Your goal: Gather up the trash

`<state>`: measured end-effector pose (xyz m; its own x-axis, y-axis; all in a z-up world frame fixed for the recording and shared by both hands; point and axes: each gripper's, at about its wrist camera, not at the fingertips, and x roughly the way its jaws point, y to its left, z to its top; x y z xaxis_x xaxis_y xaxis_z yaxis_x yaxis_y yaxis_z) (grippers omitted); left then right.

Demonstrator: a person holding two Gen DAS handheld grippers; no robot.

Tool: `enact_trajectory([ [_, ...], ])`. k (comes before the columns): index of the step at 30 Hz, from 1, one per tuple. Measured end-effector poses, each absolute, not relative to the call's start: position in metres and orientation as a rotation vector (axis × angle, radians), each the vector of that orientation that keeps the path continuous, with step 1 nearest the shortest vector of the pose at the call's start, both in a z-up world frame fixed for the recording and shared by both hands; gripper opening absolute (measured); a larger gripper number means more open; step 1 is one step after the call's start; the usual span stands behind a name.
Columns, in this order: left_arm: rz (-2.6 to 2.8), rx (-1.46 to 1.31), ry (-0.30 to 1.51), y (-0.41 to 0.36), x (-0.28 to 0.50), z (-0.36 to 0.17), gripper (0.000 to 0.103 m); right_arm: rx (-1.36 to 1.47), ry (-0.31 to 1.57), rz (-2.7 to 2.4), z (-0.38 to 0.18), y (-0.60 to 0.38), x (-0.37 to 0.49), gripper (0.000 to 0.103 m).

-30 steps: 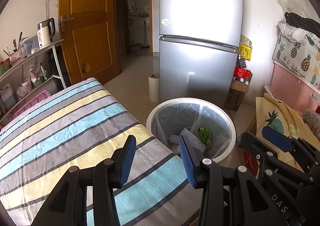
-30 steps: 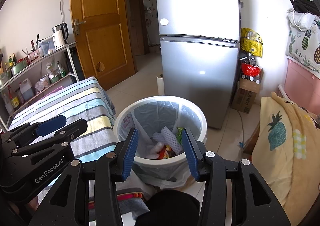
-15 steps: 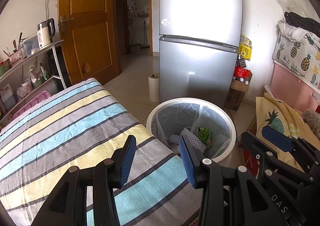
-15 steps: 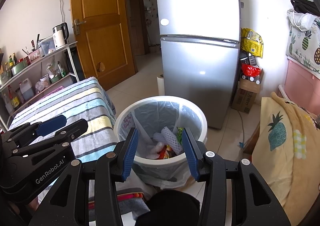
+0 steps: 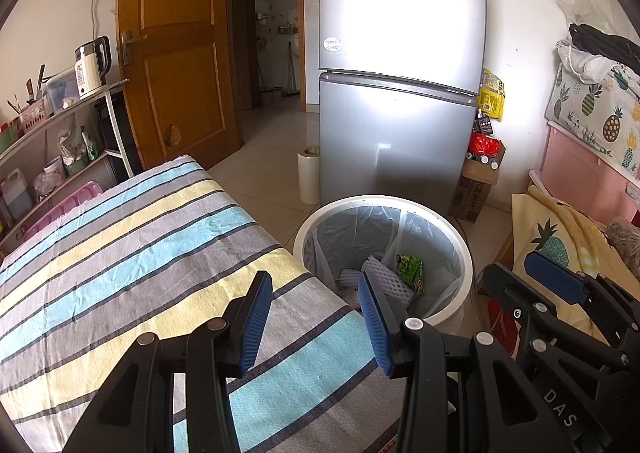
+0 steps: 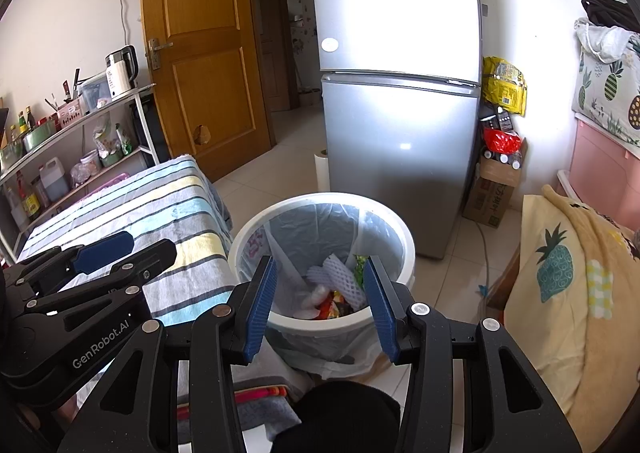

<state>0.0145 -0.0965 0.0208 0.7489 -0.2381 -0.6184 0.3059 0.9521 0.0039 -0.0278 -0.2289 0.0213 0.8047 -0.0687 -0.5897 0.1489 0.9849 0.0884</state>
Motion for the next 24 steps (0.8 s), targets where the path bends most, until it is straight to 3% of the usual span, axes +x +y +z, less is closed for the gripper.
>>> enact_trajectory([
  [24,-0.306,0.098,0.673,-0.0955,0.0157,0.0176,0.045,0.134,0.625,-0.115,0.0221,-0.228,-0.0278,0.046],
])
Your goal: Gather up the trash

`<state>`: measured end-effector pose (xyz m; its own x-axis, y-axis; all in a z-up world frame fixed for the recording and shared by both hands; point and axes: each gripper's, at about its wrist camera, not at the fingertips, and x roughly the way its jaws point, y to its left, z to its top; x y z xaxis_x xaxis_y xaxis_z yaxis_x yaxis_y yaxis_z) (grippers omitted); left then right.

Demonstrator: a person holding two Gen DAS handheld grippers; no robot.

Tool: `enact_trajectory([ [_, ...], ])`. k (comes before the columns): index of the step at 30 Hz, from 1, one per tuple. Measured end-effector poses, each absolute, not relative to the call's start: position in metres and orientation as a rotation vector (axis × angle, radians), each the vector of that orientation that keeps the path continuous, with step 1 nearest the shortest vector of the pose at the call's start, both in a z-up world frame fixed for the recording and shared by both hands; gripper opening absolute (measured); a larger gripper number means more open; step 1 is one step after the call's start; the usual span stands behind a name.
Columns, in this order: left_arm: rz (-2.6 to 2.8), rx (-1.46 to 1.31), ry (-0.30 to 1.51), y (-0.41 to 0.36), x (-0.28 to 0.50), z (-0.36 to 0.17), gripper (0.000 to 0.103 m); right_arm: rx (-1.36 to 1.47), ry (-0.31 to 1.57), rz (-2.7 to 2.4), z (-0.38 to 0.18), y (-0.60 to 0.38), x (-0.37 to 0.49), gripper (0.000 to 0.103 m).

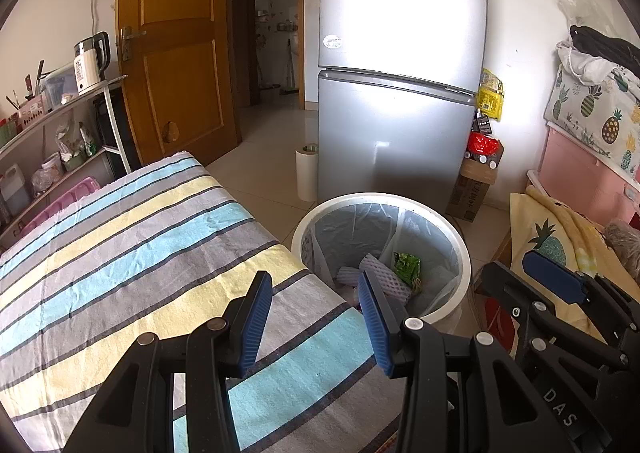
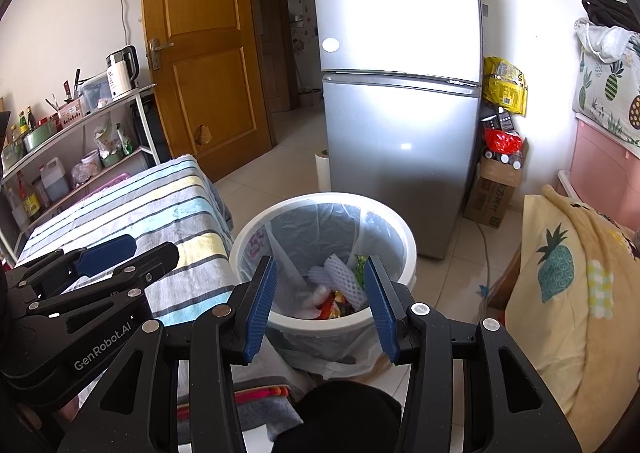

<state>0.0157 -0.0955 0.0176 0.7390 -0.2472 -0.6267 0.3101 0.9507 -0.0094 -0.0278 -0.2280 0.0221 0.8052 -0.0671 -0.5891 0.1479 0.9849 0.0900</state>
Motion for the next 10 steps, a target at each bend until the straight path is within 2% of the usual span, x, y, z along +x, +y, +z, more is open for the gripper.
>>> enact_trajectory([
  [10,-0.31,0.096,0.679,-0.096,0.0161,0.0171,0.045,0.134,0.627,-0.115,0.0211,-0.2272,-0.0273,0.046],
])
